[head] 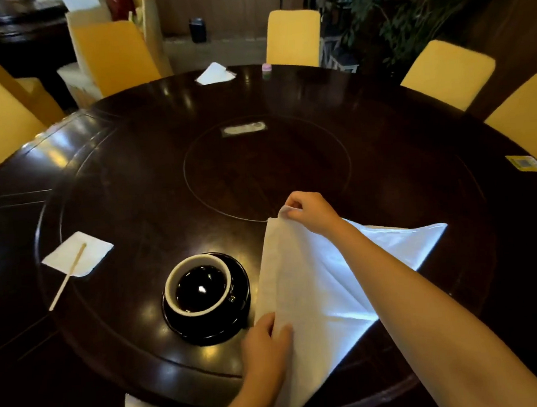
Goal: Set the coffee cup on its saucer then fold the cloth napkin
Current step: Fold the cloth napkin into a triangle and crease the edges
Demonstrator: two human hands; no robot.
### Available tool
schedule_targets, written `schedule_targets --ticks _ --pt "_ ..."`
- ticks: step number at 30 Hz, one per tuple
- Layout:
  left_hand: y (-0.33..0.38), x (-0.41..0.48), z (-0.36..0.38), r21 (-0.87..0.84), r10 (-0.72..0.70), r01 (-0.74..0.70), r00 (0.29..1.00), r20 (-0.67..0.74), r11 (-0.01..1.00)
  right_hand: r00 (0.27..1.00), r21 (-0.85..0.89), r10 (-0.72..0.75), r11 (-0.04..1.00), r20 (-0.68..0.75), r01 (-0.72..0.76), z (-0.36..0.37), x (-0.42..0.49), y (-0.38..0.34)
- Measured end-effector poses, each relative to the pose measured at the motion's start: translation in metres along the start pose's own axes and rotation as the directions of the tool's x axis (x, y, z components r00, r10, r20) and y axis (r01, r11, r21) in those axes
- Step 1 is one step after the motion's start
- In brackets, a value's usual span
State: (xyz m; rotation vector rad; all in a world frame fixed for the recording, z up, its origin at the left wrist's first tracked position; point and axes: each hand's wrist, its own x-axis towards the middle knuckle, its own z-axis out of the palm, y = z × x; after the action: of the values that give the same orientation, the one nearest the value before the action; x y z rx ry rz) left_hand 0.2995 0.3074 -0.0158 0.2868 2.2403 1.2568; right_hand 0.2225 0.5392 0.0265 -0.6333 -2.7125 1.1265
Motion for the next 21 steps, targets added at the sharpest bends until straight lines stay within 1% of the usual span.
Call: schedule_targets --ticks 2,4,6,9,14,19,21 --pt "-0.007 -0.001 -0.002 0.005 -0.022 0.022 0.999 -0.023 1.0 0.999 -0.043 -0.004 0.999 0.047 0.006 0.011 0.016 0.002" --pt "-0.013 -0.002 -0.006 0.005 -0.06 0.06 0.995 -0.077 0.998 0.996 -0.094 0.004 0.996 0.09 0.005 0.023 0.028 0.007" --pt "-0.02 0.0 -0.01 0.018 -0.076 0.079 0.989 -0.125 0.997 0.995 -0.135 0.009 0.991 0.102 0.005 0.036 0.035 0.012" --pt "-0.025 0.0 -0.012 0.031 -0.083 0.087 0.99 -0.114 0.996 0.998 -0.192 0.014 0.981 0.06 -0.002 0.051 0.039 0.02" --pt "-0.032 -0.005 -0.015 0.023 -0.087 0.091 0.989 -0.122 0.996 0.996 -0.208 0.018 0.978 -0.091 -0.037 0.063 0.039 0.027" --pt "-0.033 -0.011 -0.017 0.024 -0.054 0.058 0.989 -0.136 0.998 0.995 -0.256 0.056 0.964 -0.084 -0.075 0.066 0.04 0.029" --pt "-0.033 -0.012 -0.018 0.027 -0.05 0.054 0.989 -0.136 0.998 0.992 -0.261 0.066 0.961 -0.11 -0.093 0.068 0.04 0.029"
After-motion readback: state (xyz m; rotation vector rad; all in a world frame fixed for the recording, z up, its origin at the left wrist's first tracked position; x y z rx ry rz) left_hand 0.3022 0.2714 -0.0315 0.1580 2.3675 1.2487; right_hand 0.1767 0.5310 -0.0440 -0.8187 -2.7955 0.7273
